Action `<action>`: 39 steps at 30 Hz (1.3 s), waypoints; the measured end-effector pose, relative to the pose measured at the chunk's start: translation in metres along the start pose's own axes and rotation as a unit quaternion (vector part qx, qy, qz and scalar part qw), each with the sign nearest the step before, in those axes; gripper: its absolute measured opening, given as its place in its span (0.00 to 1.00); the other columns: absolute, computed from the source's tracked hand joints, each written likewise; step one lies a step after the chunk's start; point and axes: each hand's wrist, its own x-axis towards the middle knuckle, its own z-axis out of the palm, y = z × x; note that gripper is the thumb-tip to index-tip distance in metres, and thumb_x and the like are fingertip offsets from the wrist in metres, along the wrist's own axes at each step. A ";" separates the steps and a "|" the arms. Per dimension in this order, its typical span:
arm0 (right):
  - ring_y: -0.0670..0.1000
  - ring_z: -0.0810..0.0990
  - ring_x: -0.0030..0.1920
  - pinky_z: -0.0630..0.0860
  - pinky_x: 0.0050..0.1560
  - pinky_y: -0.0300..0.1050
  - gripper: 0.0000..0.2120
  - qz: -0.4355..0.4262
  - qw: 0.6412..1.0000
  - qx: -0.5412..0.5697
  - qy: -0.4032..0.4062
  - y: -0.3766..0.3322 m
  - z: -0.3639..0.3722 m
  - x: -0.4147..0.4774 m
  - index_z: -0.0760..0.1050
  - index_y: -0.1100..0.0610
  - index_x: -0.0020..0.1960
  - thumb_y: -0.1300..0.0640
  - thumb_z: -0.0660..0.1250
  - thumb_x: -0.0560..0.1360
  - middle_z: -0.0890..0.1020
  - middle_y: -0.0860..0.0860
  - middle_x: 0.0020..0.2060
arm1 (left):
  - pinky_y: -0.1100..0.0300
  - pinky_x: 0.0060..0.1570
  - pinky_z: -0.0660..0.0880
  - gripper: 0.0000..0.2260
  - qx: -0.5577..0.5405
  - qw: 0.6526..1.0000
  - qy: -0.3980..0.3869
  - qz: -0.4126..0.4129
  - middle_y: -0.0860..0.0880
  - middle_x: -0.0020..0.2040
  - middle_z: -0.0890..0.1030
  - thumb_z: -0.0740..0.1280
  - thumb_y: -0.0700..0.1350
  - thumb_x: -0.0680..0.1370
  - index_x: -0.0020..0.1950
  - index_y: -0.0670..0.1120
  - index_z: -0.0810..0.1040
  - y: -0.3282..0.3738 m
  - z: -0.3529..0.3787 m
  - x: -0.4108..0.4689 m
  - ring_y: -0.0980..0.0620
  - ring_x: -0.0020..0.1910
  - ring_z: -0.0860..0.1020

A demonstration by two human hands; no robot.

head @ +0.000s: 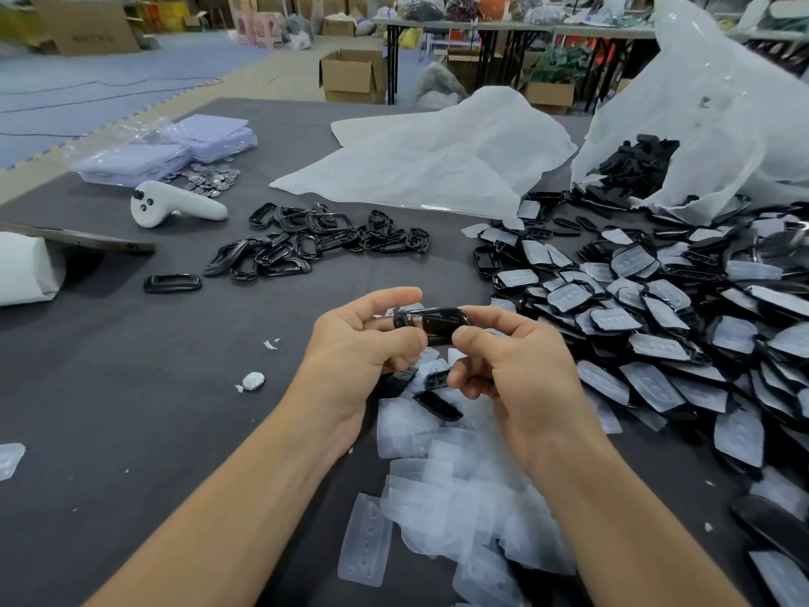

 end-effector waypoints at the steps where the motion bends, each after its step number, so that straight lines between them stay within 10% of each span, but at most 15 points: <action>1: 0.50 0.77 0.23 0.69 0.23 0.39 0.09 -0.002 1.000 -0.005 -0.002 0.000 0.000 0.000 0.81 0.59 0.48 0.72 0.67 0.77 0.81 0.52 0.27 | 0.65 0.33 0.75 0.19 -0.009 1.000 -0.002 -0.004 0.48 0.33 0.81 0.73 0.27 0.70 0.51 0.49 0.87 0.000 0.000 0.000 0.53 0.28 0.73; 9: 0.51 0.76 0.22 0.69 0.23 0.39 0.10 -0.025 0.999 -0.029 0.020 0.001 -0.002 0.002 0.81 0.63 0.53 0.73 0.67 0.76 0.81 0.55 0.28 | 0.66 0.33 0.73 0.12 0.062 0.998 -0.003 0.031 0.51 0.31 0.81 0.76 0.39 0.66 0.48 0.50 0.88 0.002 0.005 -0.003 0.55 0.29 0.74; 16: 0.50 0.83 0.31 0.78 0.32 0.39 0.09 0.003 0.998 -0.024 -0.058 -0.004 -0.006 -0.001 0.85 0.59 0.46 0.68 0.67 0.79 0.86 0.58 0.37 | 0.66 0.31 0.73 0.14 0.035 0.998 0.028 0.037 0.47 0.33 0.81 0.73 0.30 0.74 0.45 0.50 0.88 0.004 0.006 -0.005 0.55 0.27 0.73; 24: 0.54 0.84 0.35 0.81 0.35 0.43 0.18 0.072 0.985 0.127 -0.095 -0.006 -0.005 0.000 0.86 0.61 0.42 0.49 0.65 0.77 0.86 0.63 0.42 | 0.66 0.33 0.78 0.08 -0.031 0.999 0.031 0.011 0.43 0.39 0.87 0.72 0.34 0.77 0.49 0.47 0.86 0.009 0.009 -0.008 0.54 0.31 0.83; 39: 0.50 0.84 0.36 0.82 0.38 0.39 0.09 0.108 0.955 0.208 -0.182 -0.008 -0.015 -0.002 0.87 0.59 0.47 0.63 0.71 0.68 0.86 0.59 0.42 | 0.66 0.32 0.80 0.06 -0.200 0.978 -0.030 -0.045 0.47 0.42 0.87 0.73 0.42 0.68 0.40 0.51 0.89 0.013 0.009 -0.010 0.56 0.29 0.82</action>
